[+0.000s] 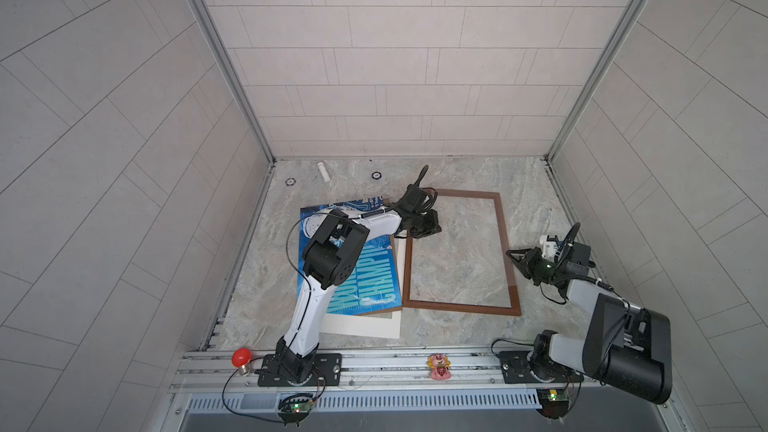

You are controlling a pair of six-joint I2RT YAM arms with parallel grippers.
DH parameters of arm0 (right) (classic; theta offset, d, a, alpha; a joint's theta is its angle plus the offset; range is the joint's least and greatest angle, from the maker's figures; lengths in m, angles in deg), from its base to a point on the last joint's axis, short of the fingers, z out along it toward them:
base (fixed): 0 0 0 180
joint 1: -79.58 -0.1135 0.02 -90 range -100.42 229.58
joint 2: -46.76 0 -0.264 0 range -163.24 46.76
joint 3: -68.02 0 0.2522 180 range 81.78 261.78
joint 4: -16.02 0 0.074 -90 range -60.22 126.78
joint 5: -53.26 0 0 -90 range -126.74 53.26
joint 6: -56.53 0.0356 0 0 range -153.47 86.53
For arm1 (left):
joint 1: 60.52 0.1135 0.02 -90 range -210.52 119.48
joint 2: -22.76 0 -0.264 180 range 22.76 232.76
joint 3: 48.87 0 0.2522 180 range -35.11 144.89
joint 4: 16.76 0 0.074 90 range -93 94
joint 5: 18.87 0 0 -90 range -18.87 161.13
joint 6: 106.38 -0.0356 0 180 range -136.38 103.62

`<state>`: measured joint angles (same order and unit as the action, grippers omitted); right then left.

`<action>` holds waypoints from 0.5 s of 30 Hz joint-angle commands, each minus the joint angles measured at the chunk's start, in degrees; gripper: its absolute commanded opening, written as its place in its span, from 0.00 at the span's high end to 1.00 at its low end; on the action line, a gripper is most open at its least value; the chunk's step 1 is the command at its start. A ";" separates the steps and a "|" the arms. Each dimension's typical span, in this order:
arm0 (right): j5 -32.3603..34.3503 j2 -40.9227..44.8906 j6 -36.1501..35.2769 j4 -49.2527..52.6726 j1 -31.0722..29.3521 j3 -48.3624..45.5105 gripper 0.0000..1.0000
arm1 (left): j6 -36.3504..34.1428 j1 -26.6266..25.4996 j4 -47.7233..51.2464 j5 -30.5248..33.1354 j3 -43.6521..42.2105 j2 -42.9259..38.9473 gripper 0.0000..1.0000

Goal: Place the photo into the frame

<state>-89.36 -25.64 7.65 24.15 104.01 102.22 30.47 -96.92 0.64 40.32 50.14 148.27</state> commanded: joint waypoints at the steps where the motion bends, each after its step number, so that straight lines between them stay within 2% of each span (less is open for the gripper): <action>1: -0.96 -1.74 0.46 -0.69 -2.51 0.39 0.93 | 1.12 -0.32 -1.36 -0.56 -2.54 -3.81 1.00; 5: -0.74 -1.60 0.63 -0.65 -2.92 0.55 1.00 | 1.49 -0.27 -2.83 -0.59 -4.45 -5.38 1.00; 15: -2.53 0.46 -0.08 8.42 -3.16 3.65 1.00 | 1.23 0.85 -1.33 -2.55 -7.34 -8.06 1.00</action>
<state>-90.28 -26.03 8.13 28.65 101.25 104.13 32.00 -96.52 -1.86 39.05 44.17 143.40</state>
